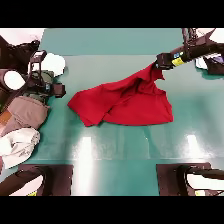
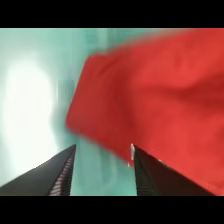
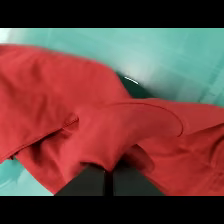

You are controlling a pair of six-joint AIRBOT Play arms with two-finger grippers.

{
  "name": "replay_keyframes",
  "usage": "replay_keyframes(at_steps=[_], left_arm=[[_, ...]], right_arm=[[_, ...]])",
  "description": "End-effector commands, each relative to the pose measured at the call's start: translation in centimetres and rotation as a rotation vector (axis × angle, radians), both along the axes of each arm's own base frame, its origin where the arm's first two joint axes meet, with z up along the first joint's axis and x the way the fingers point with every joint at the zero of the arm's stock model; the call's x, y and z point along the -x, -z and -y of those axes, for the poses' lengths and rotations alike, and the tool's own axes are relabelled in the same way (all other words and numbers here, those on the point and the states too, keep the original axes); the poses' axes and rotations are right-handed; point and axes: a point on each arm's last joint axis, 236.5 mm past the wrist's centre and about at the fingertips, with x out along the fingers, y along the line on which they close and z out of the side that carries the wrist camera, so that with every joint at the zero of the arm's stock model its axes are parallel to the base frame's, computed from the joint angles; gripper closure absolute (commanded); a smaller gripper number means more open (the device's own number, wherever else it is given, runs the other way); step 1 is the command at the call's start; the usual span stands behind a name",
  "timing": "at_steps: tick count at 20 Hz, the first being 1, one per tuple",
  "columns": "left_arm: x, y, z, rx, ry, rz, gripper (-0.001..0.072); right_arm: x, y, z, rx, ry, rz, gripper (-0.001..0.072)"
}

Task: Fold the shirts.

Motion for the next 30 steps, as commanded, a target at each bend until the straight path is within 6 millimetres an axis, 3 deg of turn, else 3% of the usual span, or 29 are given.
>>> replay_keyframes(at_steps=[1, 6, 9, 11, 20, 25, 26, 29, 30], left_arm=[[2.1, 0.4, 1.4, 0.112, 0.031, -0.105, 0.0269], [7.2, 4.2, 9.5, 0.433, 0.103, -0.277, 0.0269], [11.1, 8.7, 12.4, 0.437, 0.113, -0.363, 0.0269], [12.3, 10.3, 13.9, 0.443, 0.089, -0.375, 0.0269], [10.8, 12.8, 16.9, 0.512, -0.032, -0.339, 0.0269], [9.4, 13.0, 17.7, 0.57, -0.064, -0.317, 0.0272], [9.0, 13.0, 17.6, 0.57, -0.075, -0.303, 0.029], [8.9, 12.8, 17.7, 0.581, -0.085, -0.303, 0.0657], [9.1, 12.6, 17.9, 0.59, -0.078, -0.314, 0.0682]], right_arm=[[-0.4, -0.4, 1.5, 0.007, 0.035, 0.016, 0.0698], [-0.3, -2.5, 4.2, 0.003, 0.094, 0.06, 0.0697], [-0.3, -2.6, 4.4, 0.004, 0.097, 0.061, 0.0697], [-0.3, -2.6, 4.2, 0.004, 0.095, 0.062, 0.0697], [0.0, -2.4, 4.2, 0.005, 0.089, 0.05, 0.0697], [0.1, -2.3, 4.2, 0.008, 0.086, 0.043, 0.0698], [0.2, -2.3, 4.2, 0.008, 0.086, 0.042, 0.0697], [0.3, -2.2, 4.2, 0.01, 0.083, 0.037, 0.0697], [0.3, -2.2, 4.2, 0.01, 0.083, 0.035, 0.0697]])
